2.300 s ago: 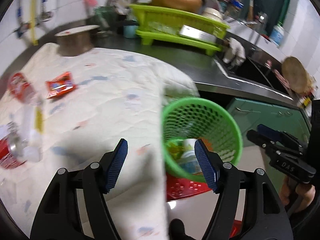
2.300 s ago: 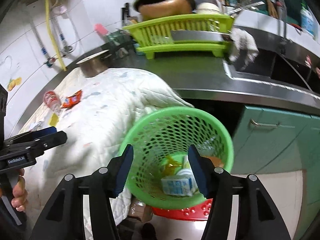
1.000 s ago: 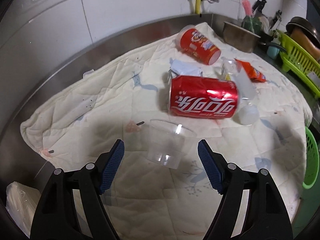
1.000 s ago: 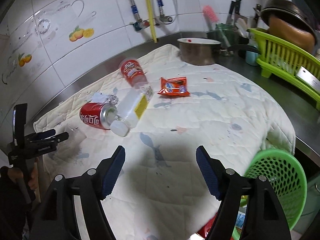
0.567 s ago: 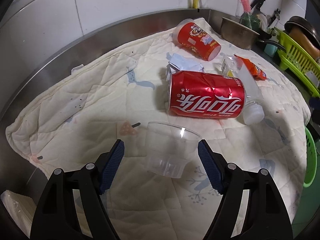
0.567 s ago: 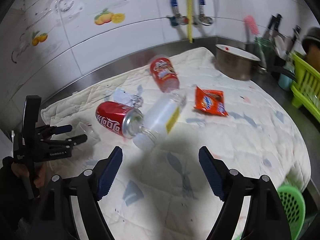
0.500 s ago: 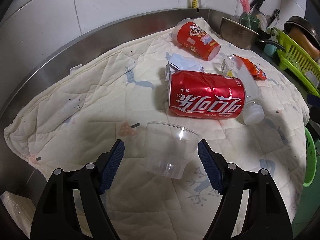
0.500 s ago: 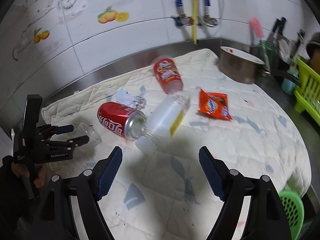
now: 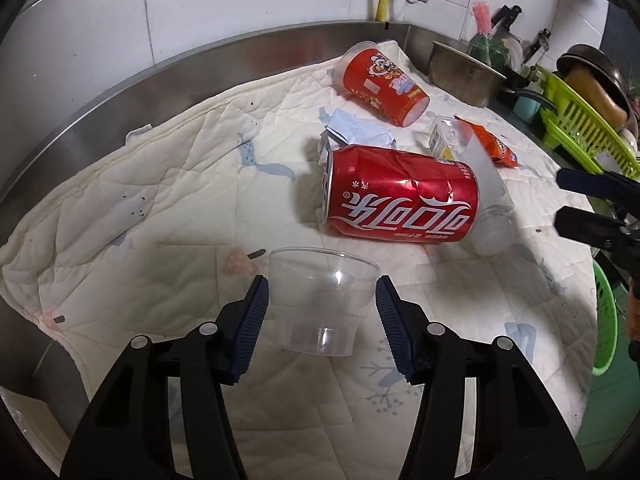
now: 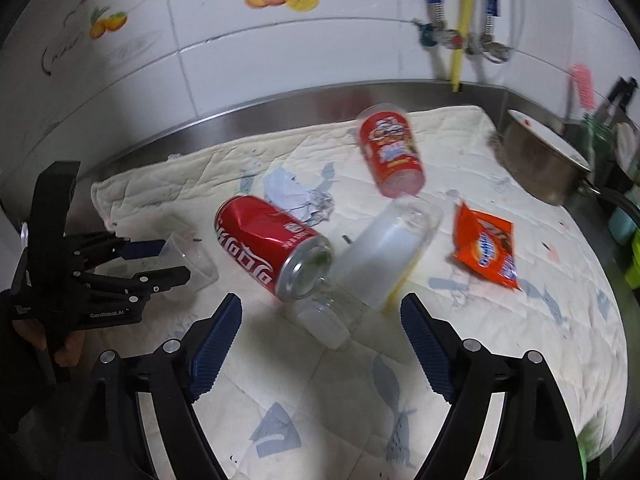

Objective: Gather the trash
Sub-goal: 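Grasp and lift the red Coca-Cola can with the right tool while the left tool holds the clear cup, then carry the clear cup and Coca-Cola can into the green basket and open both tools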

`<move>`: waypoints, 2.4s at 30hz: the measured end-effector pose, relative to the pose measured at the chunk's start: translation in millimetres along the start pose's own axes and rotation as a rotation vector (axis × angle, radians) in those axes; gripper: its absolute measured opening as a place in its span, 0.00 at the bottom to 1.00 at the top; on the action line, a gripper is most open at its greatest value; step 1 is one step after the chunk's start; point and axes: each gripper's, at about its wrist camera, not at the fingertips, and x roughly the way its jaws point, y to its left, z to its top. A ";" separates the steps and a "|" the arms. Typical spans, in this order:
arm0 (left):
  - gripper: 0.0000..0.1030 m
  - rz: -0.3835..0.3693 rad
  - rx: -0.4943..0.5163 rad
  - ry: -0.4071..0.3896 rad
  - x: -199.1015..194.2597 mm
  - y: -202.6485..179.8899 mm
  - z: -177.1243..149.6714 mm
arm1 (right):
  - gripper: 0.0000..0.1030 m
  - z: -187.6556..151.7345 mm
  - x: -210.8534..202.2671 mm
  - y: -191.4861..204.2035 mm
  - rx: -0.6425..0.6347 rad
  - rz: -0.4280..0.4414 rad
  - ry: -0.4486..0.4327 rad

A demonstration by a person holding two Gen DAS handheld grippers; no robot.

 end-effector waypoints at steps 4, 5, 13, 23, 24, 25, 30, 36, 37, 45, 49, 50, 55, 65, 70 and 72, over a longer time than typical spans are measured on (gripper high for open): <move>0.54 -0.013 0.001 0.008 0.7 2.9 1.8 | 0.77 9.3 15.8 6.3 -0.067 0.023 0.022; 0.55 -0.018 0.000 0.010 1.2 3.6 2.2 | 0.77 11.3 19.2 7.7 -0.075 0.027 0.026; 0.57 -0.047 -0.002 0.020 6.8 5.6 5.7 | 0.77 27.0 44.8 13.3 -0.157 0.077 0.067; 0.56 -0.061 -0.019 0.004 6.6 6.7 4.6 | 0.78 38.1 62.1 18.6 -0.238 0.099 0.093; 0.56 -0.057 -0.019 -0.002 3.5 7.2 3.5 | 0.78 39.7 64.4 20.1 -0.255 0.099 0.095; 0.55 -0.053 -0.022 -0.005 1.2 8.5 2.7 | 0.78 41.5 67.2 21.7 -0.272 0.098 0.099; 0.55 -0.038 -0.072 -0.046 -19.8 18.7 -1.1 | 0.78 48.7 83.3 30.6 -0.351 0.121 0.130; 0.55 -0.023 -0.120 -0.088 -37.8 29.7 -3.1 | 0.78 53.6 111.0 48.7 -0.492 0.125 0.203; 0.55 -0.021 -0.124 -0.090 -39.3 30.2 -4.1 | 0.78 54.0 116.2 52.5 -0.522 0.107 0.214; 0.55 -0.010 -0.147 -0.086 -41.9 37.2 -11.1 | 0.70 48.3 138.2 75.0 -0.681 0.040 0.278; 0.55 -0.009 -0.155 -0.091 -43.5 38.2 -13.0 | 0.69 47.0 135.9 74.7 -0.660 0.023 0.268; 0.55 -0.010 -0.157 -0.092 -44.0 38.2 -13.1 | 0.69 47.0 132.7 73.0 -0.633 0.029 0.264; 0.55 -0.019 -0.151 -0.101 -48.1 35.2 -13.3 | 0.69 45.7 108.4 66.7 -0.480 0.080 0.215; 0.55 -0.080 -0.064 -0.135 -68.1 -3.0 -7.4 | 0.69 7.8 -13.0 19.1 -0.076 0.167 0.005; 0.55 -0.149 0.013 -0.150 -75.1 -41.1 -0.3 | 0.69 -48.0 -81.6 -18.3 0.119 0.066 -0.088; 0.55 -0.189 0.053 -0.150 -76.4 -63.5 2.6 | 0.69 -81.1 -107.9 -40.3 0.221 -0.003 -0.114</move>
